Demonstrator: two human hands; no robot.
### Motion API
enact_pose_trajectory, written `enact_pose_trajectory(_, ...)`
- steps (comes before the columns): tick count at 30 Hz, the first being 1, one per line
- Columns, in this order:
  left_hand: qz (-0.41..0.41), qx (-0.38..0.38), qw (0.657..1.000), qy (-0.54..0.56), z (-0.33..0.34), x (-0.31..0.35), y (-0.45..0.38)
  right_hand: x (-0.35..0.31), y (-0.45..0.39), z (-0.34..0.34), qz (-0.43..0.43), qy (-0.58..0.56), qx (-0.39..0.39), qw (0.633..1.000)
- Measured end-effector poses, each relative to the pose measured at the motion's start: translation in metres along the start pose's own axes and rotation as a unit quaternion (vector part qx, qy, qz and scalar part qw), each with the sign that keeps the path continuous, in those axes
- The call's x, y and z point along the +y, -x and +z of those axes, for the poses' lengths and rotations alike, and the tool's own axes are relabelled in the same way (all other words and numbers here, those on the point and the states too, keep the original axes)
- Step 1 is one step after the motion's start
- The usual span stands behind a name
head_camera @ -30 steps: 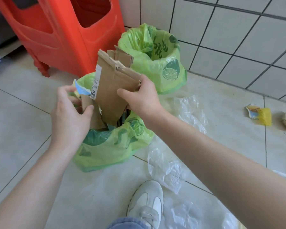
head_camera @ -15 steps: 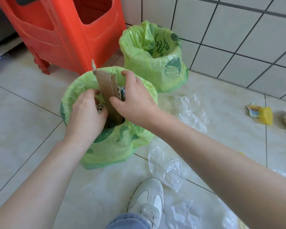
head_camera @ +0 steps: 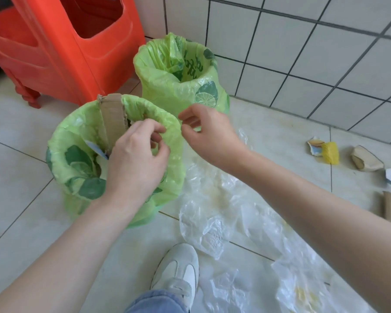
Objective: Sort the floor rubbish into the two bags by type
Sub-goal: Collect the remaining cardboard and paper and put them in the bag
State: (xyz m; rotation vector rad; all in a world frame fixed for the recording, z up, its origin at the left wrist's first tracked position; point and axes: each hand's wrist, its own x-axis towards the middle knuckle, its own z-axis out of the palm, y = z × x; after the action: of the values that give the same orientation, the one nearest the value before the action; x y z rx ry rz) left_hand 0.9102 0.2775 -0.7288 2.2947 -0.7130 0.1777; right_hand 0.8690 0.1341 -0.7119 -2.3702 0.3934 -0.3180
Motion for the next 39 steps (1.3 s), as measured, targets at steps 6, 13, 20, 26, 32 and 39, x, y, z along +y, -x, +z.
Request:
enact_pose_trajectory(6,0.075,-0.066,0.995,0.002,0.054,0.044,0.015,0.071,0.041,-0.043,0.082,-0.005,0.007,0.997)
enact_pose_trajectory(13,0.093,-0.245,0.965,0.006,0.141,0.077,0.053,0.184,0.123,-0.071,0.202,0.039,-0.061,0.977)
enact_pose_trajectory(20,0.173,-0.424,0.884,-0.092,0.22,0.12,0.071,0.28,0.174,-0.116,0.356,0.046,-0.049,0.932)
enact_pose_trajectory(26,0.219,-0.45,0.856,-0.133,0.291,0.168,0.05,0.339,0.182,-0.153,0.396,0.064,-0.006,0.916)
enact_pose_trajectory(32,0.265,-0.443,0.833,-0.198,0.363,0.201,0.019,0.391,0.188,-0.183,0.4,0.137,-0.012,0.906)
enact_pose_trajectory(39,0.272,-0.407,0.842,-0.224,0.424,0.221,-0.029,0.434,0.167,-0.211,0.432,0.196,0.014,0.88)
